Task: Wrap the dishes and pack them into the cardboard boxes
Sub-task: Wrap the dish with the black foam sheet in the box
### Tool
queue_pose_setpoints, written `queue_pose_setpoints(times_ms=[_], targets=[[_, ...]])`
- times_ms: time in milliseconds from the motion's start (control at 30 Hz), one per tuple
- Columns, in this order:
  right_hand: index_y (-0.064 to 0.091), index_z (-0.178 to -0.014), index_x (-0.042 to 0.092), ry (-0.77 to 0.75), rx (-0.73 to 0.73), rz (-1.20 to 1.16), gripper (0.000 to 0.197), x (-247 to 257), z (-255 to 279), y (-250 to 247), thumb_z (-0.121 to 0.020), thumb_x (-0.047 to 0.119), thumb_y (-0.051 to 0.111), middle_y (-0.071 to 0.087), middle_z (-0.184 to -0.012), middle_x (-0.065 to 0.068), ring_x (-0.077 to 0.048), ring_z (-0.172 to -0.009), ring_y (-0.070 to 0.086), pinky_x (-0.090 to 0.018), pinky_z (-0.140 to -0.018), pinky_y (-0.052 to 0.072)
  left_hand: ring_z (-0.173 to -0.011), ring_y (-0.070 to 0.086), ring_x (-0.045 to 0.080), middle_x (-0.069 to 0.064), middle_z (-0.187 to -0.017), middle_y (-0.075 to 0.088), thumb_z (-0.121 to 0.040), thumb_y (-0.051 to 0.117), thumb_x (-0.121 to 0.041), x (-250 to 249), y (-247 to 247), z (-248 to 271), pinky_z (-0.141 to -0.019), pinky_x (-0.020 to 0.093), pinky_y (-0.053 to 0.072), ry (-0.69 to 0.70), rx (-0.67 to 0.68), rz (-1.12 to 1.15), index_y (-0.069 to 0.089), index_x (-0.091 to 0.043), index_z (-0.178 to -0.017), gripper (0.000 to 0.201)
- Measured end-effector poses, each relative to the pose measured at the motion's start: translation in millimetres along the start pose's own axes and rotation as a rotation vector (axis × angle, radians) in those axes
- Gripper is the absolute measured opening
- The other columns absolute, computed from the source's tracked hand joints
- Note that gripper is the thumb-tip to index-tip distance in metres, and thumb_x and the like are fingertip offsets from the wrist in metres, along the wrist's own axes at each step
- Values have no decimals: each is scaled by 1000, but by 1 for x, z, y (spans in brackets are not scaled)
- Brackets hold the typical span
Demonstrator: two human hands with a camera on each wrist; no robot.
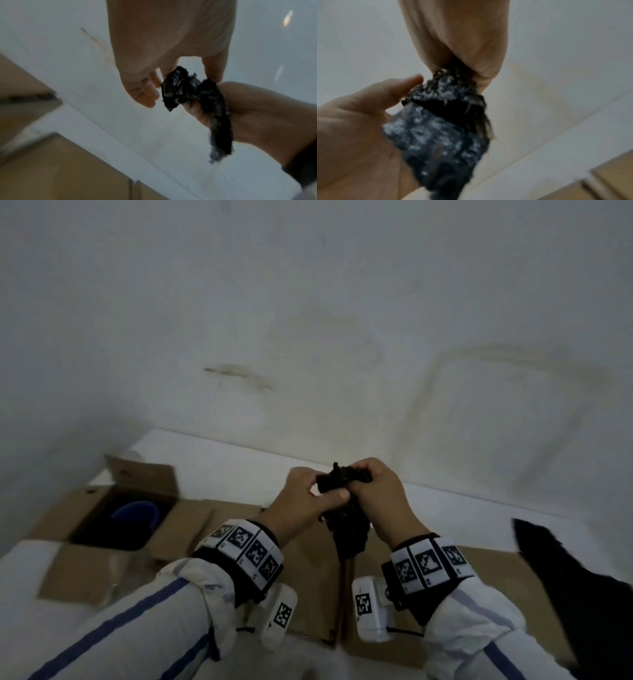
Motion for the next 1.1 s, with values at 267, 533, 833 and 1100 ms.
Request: queue_pose_setpoints(times_ms=[267, 533, 833, 1100], targets=[[60, -105, 25, -114, 370, -37, 32, 70, 2, 186, -77, 12, 67, 58, -115, -4, -19, -107, 56, -32, -92, 48, -98, 63, 24, 9, -101, 67, -84, 67, -12, 45, -186, 27, -89, 43, 51, -50, -224, -200, 60, -16, -102, 20], [57, -122, 15, -416, 517, 690, 35, 96, 8, 312, -86, 13, 60, 54, -118, -12, -27, -109, 53, -25, -85, 39, -74, 56, 15, -8, -73, 56, -81, 69, -12, 93, -286, 44, -54, 15, 35, -163, -218, -380, 53, -21, -81, 19], [64, -108, 6, -480, 677, 1168, 24, 74, 5, 363, -89, 3, 48, 51, -120, -15, -31, -107, 55, -33, -80, 45, -81, 56, 17, 7, -98, 59, -93, 52, -16, 140, -286, 52, -59, 20, 36, -311, 424, -1162, 62, -7, -114, 25], [63, -113, 0, -429, 947, 1472, 26, 58, 8, 393, -94, 10, 47, 60, -101, -13, -24, -87, 59, -30, -77, 45, -112, 58, 23, 7, -122, 61, -93, 49, -19, 154, -286, 49, -87, 27, 45, -351, 427, -1232, 61, -11, -118, 29]])
Point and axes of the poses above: each hand's wrist, its own z-axis away from the middle knuckle, its own y-axis out of the palm, x = y × z, the point moved 8 cm from there along -z, towards the middle knuckle
